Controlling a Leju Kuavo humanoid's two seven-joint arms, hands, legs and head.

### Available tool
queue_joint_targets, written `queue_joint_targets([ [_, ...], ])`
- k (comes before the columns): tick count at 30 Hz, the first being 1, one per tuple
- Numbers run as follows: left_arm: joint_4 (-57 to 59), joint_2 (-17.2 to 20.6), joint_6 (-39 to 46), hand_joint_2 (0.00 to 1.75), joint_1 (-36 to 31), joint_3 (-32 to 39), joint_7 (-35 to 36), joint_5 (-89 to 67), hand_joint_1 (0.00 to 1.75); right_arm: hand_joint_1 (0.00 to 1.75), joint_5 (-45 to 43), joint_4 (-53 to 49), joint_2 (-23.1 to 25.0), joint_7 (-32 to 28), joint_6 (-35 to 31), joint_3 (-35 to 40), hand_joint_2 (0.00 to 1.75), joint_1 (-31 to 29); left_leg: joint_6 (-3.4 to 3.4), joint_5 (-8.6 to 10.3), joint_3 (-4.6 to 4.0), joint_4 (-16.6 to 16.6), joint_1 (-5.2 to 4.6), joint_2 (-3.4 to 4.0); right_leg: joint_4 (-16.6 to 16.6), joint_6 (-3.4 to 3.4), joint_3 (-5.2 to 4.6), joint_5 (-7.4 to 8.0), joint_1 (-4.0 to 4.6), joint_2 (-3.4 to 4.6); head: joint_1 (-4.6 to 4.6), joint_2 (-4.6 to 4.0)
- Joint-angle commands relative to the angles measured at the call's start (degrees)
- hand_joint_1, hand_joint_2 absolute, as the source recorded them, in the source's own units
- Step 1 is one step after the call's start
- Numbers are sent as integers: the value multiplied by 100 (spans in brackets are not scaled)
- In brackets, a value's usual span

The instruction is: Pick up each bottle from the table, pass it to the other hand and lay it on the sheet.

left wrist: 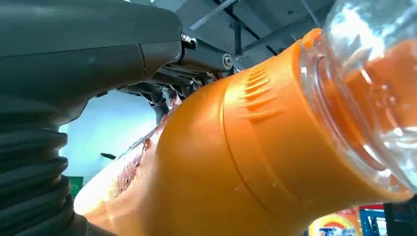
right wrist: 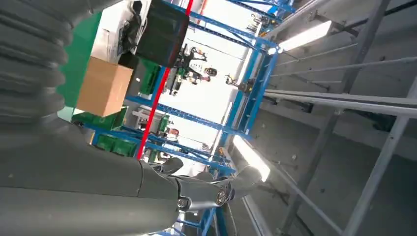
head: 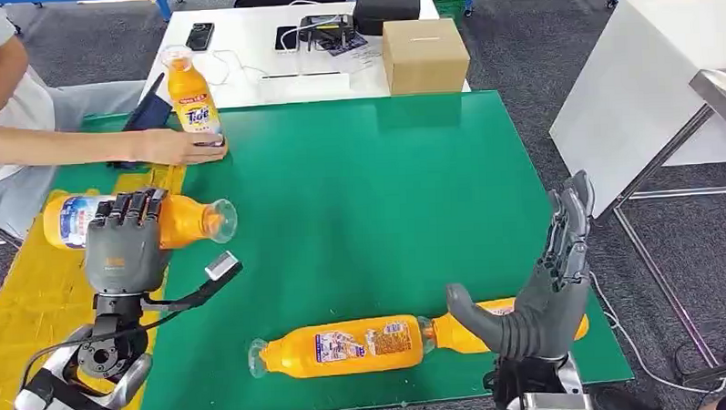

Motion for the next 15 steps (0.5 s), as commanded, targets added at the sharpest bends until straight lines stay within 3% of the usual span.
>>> queue_joint_targets([
  [1, 356, -153, -16, 175, -244, -52, -2, -8, 175, 0, -24, 153, 33, 15, 7, -135, 175, -143, -5, -2, 13, -2, 5, -5, -6, -12, 17, -3, 6, -5, -2, 0],
  [4, 484, -175, -72, 175, -298, -194, -15, -8, 175, 0, -39, 196, 29, 32, 49, -121, 175, -179, -2, 0, 5, -1, 2, -4, -3, -6, 8, -2, 3, -5, -2, 0],
  [7, 830, -592, -80, 175, -225, 104, -540, -8, 175, 0, -79, 258, 33, 53, 95, -123, 175, -238, -2, 1, 12, -6, 0, -6, -7, -6, 15, -2, 0, -6, 0, 0],
  [8, 1026, -899, -184, 175, -171, 402, -972, 129, 175, 0, -99, 281, 29, 60, 129, -121, 175, -268, -3, 0, 18, -8, 3, -7, -11, -9, 23, -2, 3, -7, -2, 0],
  [10, 1311, -1114, -387, 175, -209, 676, -1501, 550, 175, 0, -132, 310, 25, 68, 184, -119, 175, -319, -2, 2, 19, -10, 2, -8, -14, -8, 24, 0, 2, -8, -2, 0],
  [15, 2139, -1235, -574, 175, -453, 979, -1623, 605, 175, 0, -160, 420, 62, 116, 268, -102, 175, -457, -3, 3, 10, -6, 1, 0, -6, -7, 13, 3, 1, 0, 0, 0],
])
